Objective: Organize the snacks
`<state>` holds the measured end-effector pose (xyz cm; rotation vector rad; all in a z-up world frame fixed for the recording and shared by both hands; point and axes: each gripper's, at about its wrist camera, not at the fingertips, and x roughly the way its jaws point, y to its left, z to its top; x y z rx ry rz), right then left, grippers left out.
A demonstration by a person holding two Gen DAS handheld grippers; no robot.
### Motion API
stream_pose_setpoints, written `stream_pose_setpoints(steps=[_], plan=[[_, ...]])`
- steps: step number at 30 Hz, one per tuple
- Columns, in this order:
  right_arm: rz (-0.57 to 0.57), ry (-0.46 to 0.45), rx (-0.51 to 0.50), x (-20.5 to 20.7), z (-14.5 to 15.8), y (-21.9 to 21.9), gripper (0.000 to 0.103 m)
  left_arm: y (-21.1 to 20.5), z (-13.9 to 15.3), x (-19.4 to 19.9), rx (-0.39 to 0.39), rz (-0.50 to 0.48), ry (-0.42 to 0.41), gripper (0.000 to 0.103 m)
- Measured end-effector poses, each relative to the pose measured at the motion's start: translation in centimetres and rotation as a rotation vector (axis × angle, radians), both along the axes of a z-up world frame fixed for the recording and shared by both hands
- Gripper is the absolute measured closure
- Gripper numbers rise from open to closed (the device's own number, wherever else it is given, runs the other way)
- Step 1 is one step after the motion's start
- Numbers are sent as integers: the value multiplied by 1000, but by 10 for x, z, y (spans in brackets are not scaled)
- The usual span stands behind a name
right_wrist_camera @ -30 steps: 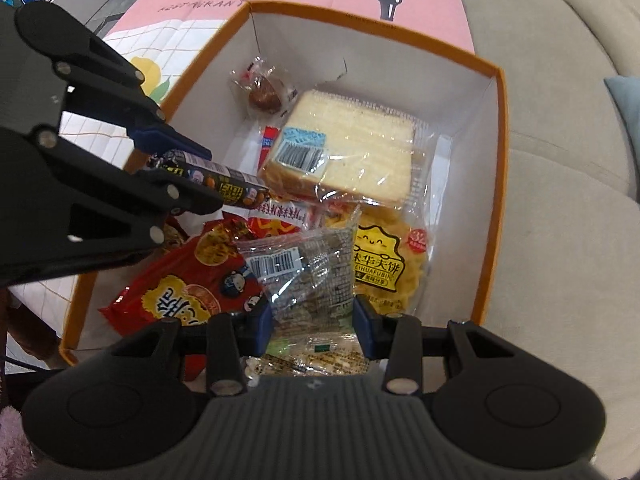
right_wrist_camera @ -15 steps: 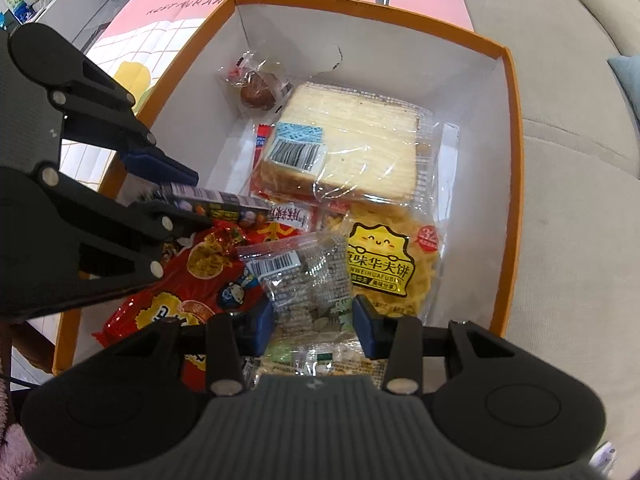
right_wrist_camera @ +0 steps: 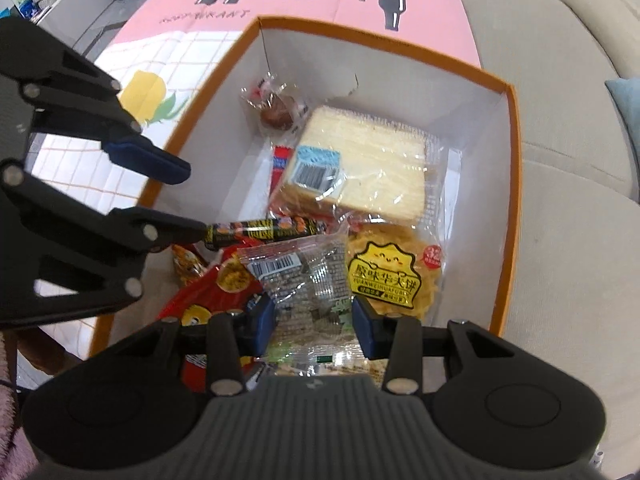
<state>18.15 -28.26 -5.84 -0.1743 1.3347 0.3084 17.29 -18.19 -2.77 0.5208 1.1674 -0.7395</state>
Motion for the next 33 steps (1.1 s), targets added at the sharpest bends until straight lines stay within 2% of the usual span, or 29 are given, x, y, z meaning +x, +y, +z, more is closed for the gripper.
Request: stream_pose_setpoints(steps=[3, 12, 17, 18, 20, 21, 27, 30, 33], plan=[[-7, 0, -6, 4, -2, 5, 63, 9, 9, -1, -11, 27, -17, 58], [-113, 29, 5, 12, -33, 15, 65, 25, 24, -12, -36, 72, -35, 58], [-142, 12, 8, 7, -37, 17, 64, 26, 26, -20, -31, 70, -46, 58], [-143, 9, 5, 6, -35, 16, 63, 27, 26, -21, -30, 73, -49, 58], [-159, 11, -22, 4, -32, 15, 44, 27, 29, -23, -33, 79, -61, 58], [-170, 7, -35, 2, -28, 14, 41, 29, 31, -25, -35, 81, -73, 58], [-180, -112, -24, -24, 18, 9, 39, 37, 56, -43, -66, 91, -211, 58], [-183, -203, 11, -40, 54, 10, 37, 50, 69, -54, -104, 113, -266, 58], [-183, -320, 49, -56, 90, 12, 31, 67, 79, -65, -107, 169, -332, 58]])
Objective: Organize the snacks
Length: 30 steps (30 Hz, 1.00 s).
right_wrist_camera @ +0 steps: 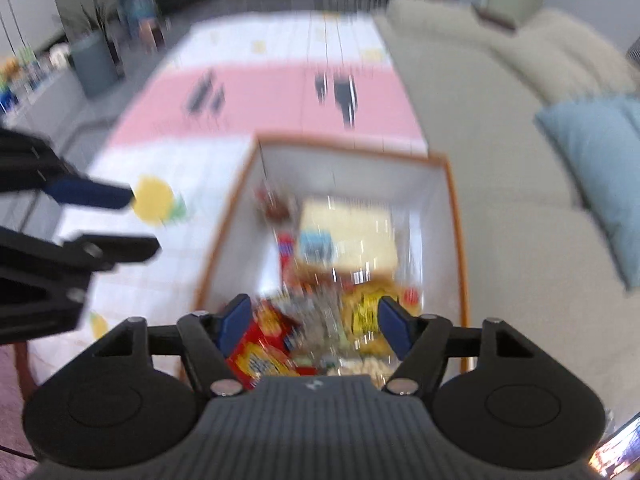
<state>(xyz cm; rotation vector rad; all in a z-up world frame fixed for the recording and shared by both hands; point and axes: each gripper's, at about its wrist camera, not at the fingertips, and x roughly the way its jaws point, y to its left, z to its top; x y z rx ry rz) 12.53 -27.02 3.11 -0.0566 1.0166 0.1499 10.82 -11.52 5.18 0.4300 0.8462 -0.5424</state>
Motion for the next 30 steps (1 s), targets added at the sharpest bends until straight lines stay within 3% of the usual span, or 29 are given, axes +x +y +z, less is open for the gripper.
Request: stream_pose_setpoints(steps=[4, 8, 11, 13, 16, 19, 24, 28, 30], plan=[[-7, -154, 15, -26, 36, 12, 25, 24, 18, -21, -45, 85, -72, 58], [0, -289, -2, -58, 52, 32, 22, 47, 34, -51, -73, 154, -177, 57], [-7, -403, -48, -87, 58, 52, 17, 61, 39, -72, -65, 250, -253, 51], [-11, -448, -47, -105, 58, 60, 15, 70, 39, -86, -68, 305, -292, 38], [-49, -496, -43, -134, 51, 74, 10, 78, 29, -101, -50, 361, -326, 35], [-85, -476, -42, -152, 35, 85, 10, 84, 14, -113, -56, 417, -307, 35], [-124, -443, -105, -172, 4, 97, 10, 96, -16, -121, -110, 466, -205, 35], [-149, -400, -93, -177, -13, 100, 10, 104, -28, -120, -136, 502, -102, 35], [-151, -387, -76, -179, -18, 102, 10, 103, -31, -126, -125, 504, -112, 35]])
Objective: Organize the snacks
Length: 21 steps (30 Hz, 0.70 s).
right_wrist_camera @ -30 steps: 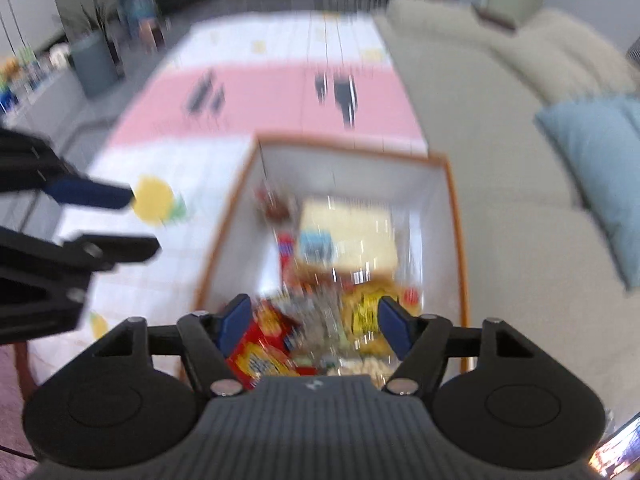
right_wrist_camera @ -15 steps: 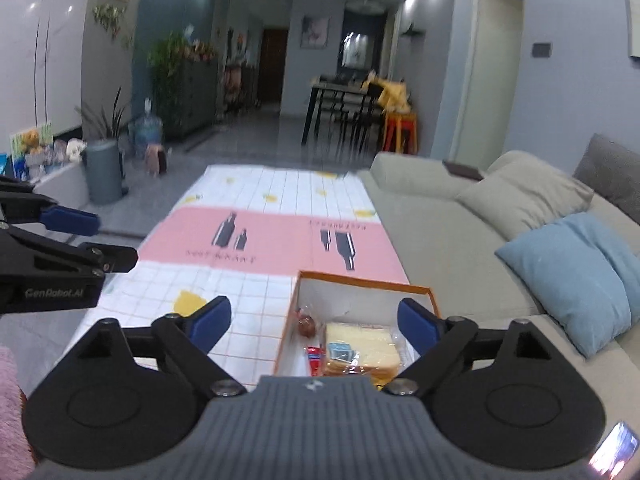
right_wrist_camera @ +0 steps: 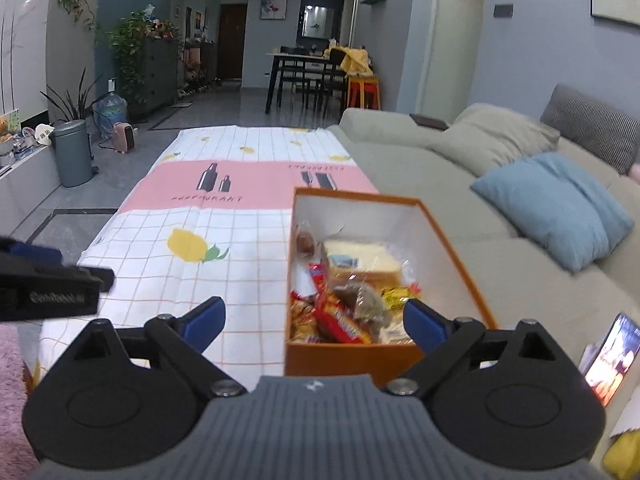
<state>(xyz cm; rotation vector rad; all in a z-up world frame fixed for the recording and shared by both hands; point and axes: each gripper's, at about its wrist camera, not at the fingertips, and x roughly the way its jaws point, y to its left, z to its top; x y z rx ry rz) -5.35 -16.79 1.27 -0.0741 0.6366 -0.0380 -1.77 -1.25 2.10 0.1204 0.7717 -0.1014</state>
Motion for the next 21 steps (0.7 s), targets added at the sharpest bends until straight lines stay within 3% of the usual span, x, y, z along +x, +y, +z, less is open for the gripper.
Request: stream_pose_setpoints(steps=[5, 21], plan=[[26, 1, 2, -1, -7, 9, 10, -4, -6, -9, 48, 15, -27, 35], [-3, 61, 42, 2, -15, 3, 10, -1, -11, -7, 36, 41, -5, 35]])
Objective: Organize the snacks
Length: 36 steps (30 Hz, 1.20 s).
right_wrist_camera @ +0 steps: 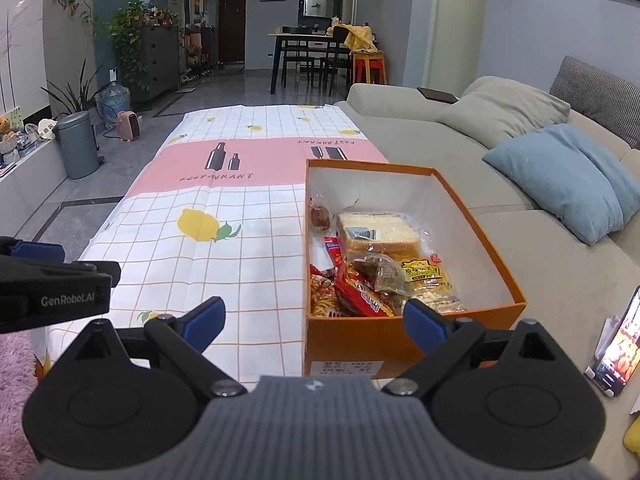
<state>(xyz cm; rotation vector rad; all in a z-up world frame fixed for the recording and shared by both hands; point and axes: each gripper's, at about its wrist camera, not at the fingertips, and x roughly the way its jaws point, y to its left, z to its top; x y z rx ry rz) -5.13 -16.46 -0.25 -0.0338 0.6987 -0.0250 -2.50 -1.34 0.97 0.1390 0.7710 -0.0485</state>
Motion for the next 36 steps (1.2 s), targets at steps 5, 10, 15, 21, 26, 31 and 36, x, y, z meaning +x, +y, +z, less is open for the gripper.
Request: stream_pose_setpoints(steps=[5, 10, 15, 21, 26, 31, 36], plan=[[13, -4, -3, 0, 1, 2, 10, 1, 1, 0, 0, 0, -2, 35], [23, -11, -14, -3, 1, 4, 10, 3, 2, 0, 0, -8, 2, 35], [27, -11, -20, -3, 2, 6, 10, 3, 2, 0, 0, -9, 2, 35], [39, -15, -33, -4, 2, 8, 10, 4, 3, 0, 0, -12, 0, 35], [32, -11, -28, -4, 2, 8, 10, 4, 4, 0, -7, -15, 0, 35], [36, -15, -31, -5, 3, 9, 10, 5, 4, 0, -9, -15, -1, 35], [43, -11, -37, -4, 2, 10, 10, 6, 4, 0, -8, -18, -1, 35]])
